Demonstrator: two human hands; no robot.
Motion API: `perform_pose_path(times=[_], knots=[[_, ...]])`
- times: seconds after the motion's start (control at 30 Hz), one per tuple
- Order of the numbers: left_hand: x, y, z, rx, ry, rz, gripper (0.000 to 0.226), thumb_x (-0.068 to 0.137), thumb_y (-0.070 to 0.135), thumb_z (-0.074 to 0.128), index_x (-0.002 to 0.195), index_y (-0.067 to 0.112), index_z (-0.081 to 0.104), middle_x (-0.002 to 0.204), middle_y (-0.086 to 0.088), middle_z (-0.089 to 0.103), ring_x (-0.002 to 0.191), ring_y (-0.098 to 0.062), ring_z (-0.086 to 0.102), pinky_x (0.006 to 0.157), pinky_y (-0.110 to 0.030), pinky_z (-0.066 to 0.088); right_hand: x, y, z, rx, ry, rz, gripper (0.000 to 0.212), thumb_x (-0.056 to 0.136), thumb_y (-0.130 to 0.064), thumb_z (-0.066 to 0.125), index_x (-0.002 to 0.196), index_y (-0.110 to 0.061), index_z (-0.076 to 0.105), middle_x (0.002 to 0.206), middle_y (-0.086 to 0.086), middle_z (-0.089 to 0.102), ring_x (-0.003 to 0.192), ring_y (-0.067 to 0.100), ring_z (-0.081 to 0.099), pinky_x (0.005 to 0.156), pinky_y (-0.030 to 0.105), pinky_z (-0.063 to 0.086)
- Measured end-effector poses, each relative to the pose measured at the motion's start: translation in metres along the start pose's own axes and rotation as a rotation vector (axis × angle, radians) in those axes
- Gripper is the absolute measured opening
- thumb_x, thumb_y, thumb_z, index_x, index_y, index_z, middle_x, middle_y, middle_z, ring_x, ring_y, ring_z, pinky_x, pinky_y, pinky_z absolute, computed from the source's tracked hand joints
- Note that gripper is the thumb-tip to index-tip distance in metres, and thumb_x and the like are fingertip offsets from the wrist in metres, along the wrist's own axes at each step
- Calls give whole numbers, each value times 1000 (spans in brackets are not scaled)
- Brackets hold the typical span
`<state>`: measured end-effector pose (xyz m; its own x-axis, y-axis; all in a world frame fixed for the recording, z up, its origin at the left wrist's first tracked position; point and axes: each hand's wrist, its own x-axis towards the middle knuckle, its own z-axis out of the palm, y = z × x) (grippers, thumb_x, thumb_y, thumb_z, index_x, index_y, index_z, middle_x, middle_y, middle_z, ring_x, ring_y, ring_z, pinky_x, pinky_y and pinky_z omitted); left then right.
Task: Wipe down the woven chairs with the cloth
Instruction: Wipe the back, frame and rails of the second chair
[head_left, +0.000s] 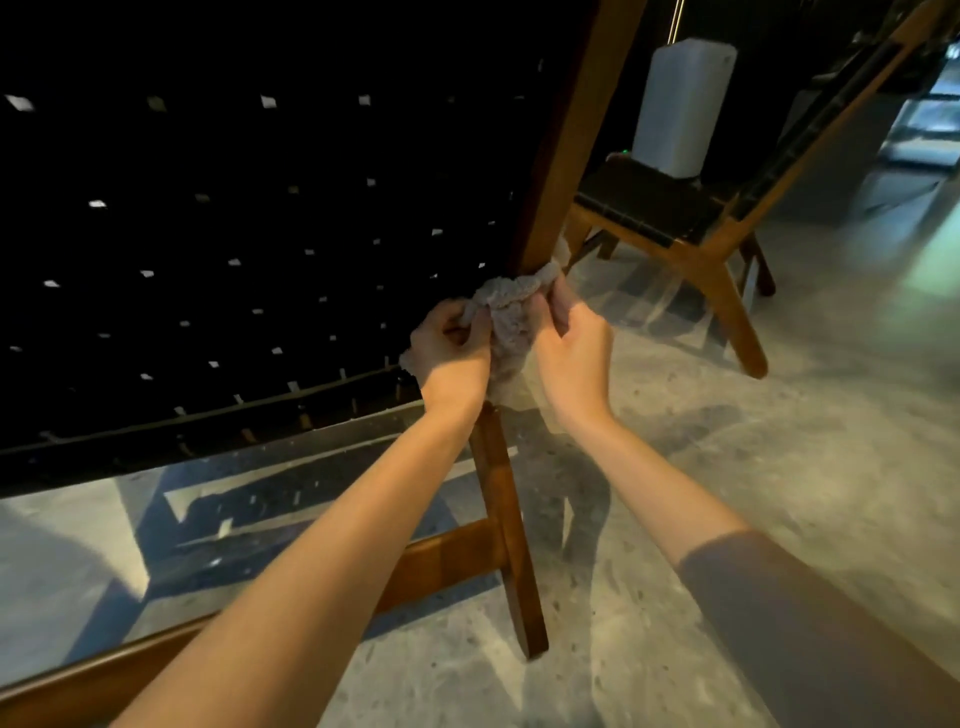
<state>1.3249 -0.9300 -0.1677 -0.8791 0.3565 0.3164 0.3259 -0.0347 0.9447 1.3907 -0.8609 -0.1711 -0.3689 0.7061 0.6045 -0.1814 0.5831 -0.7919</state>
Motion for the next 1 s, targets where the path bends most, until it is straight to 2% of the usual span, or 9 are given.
perform_pose_path(times=[0.1, 0.23, 0.3, 0.4, 0.47, 0.57, 0.7, 0.83, 1.0], knots=[[-1, -19, -1, 54, -26, 29, 17, 93, 17, 57, 104, 6, 65, 103, -8, 67, 99, -19, 62, 90, -31, 50, -10, 25, 6, -12, -48, 40, 30, 100, -17, 45, 129, -22, 53, 89, -30, 56, 93, -8, 58, 71, 10, 46], [-4, -41, -8, 194, -99, 130, 16, 93, 15, 58, 101, 4, 66, 94, -4, 67, 85, -11, 62, 73, -11, 47, -22, 51, 11, -46, -120, 144, 27, 101, -18, 41, 121, -15, 60, 89, -1, 66, 86, 10, 61, 72, 17, 48], [-12, -55, -12, 255, -169, 154, 12, 93, 18, 58, 101, 11, 64, 88, 5, 62, 77, 0, 58, 69, -7, 45, -28, 61, 9, -84, -130, 173, 25, 99, -15, 45, 114, -9, 65, 84, -4, 65, 79, 5, 60, 65, 7, 42], [-39, -80, -14, 333, -272, 144, 9, 93, 21, 58, 100, 18, 62, 83, 14, 58, 73, 10, 53, 65, -3, 42, -39, 73, -2, -195, -173, 203, 19, 95, -14, 54, 85, -19, 70, 69, -16, 62, 66, -12, 56, 57, 1, 36], [-52, -97, -14, 314, -195, 83, 11, 94, 22, 57, 98, 15, 63, 81, 8, 61, 72, 4, 56, 62, -8, 44, -49, 84, -11, -267, -190, 225, 27, 93, -19, 59, 67, -22, 63, 57, -11, 60, 62, -4, 61, 51, 11, 40], [-52, -113, -11, 218, -73, -95, 14, 96, 21, 54, 92, 10, 60, 75, 0, 63, 69, -10, 59, 61, -23, 45, -58, 95, -16, -213, -194, 268, 27, 91, -21, 63, 72, -1, 66, 67, 11, 68, 68, 20, 66, 60, 39, 49], [-41, -121, 4, 46, -61, -176, 12, 95, 20, 55, 106, 23, 51, 92, 12, 57, 90, -4, 60, 72, -15, 48, -51, 104, 2, -142, -192, 278, 11, 93, -20, 59, 90, -19, 70, 79, -11, 67, 74, -7, 59, 67, 17, 41], [-32, -128, 21, -116, -151, -222, 32, 95, 15, 55, 106, 42, 43, 99, 25, 49, 91, 7, 54, 75, -13, 48, -46, 125, 27, -7, -361, 415, 35, 101, -22, 42, 133, -12, 53, 126, 8, 61, 116, 20, 55, 91, 26, 43], [-21, -148, 27, -59, -284, -151, 49, 101, 17, 42, 147, 19, 28, 140, -3, 47, 122, -11, 49, 82, -5, 45, -52, 157, 30, 55, -437, 375, 32, 102, -24, 39, 128, -11, 54, 98, -11, 61, 96, 6, 56, 71, 8, 41]])
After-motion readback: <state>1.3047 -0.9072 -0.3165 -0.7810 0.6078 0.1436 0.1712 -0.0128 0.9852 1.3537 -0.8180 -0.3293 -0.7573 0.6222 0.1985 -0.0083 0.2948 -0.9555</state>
